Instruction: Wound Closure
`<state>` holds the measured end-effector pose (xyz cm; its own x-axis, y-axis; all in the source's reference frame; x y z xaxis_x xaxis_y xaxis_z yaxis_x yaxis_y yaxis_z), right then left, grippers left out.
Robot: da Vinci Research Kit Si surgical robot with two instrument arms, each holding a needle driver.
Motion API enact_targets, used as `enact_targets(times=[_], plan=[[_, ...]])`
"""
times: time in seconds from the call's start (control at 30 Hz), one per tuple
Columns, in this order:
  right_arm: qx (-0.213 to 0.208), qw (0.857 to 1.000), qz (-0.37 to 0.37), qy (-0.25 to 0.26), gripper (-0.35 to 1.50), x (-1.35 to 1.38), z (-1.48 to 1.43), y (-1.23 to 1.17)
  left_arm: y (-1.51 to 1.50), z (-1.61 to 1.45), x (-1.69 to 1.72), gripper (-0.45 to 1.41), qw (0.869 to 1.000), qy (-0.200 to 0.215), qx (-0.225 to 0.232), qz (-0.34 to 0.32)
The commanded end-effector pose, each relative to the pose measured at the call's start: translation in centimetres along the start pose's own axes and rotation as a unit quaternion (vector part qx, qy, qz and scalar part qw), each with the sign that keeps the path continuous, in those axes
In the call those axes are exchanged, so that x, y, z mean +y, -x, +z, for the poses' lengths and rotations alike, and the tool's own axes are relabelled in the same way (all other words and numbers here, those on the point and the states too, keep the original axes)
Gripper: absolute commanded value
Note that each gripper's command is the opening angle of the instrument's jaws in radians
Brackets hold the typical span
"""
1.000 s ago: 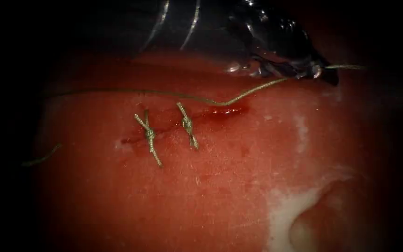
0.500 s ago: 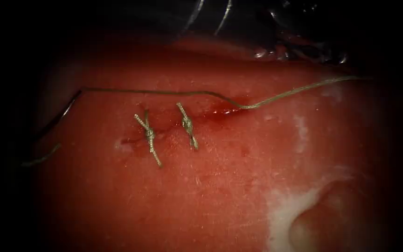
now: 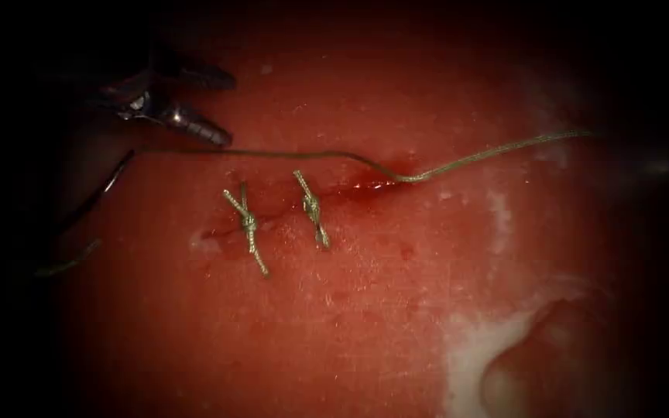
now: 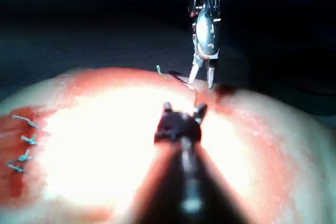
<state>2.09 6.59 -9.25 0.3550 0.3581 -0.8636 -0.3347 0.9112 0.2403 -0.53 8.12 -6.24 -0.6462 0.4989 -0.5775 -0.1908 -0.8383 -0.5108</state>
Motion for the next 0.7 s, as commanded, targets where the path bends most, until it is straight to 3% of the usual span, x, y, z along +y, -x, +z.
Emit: enact_targets(times=[0.03,0.2,0.67,0.7], plan=[[0.002,1.000,0.000,0.000,1.41,-0.04,0.09,-0.01,0.10,0.03,-0.03,0.78,1.000,-0.007,-0.005,-0.005],[0.001,1.000,-0.001,-0.003,1.41,-0.06,0.12,-0.01,0.78,-0.07,-0.07,0.78,0.997,-0.040,-0.043,-0.043],[-0.001,1.000,-0.001,-0.004,1.41,-0.10,0.15,-0.01,1.53,0.07,-0.03,0.78,0.981,-0.060,-0.132,-0.132],[-0.001,1.000,-0.001,-0.004,1.41,-0.11,0.15,-0.01,1.57,0.10,-0.03,0.68,0.978,-0.065,-0.134,-0.145]])
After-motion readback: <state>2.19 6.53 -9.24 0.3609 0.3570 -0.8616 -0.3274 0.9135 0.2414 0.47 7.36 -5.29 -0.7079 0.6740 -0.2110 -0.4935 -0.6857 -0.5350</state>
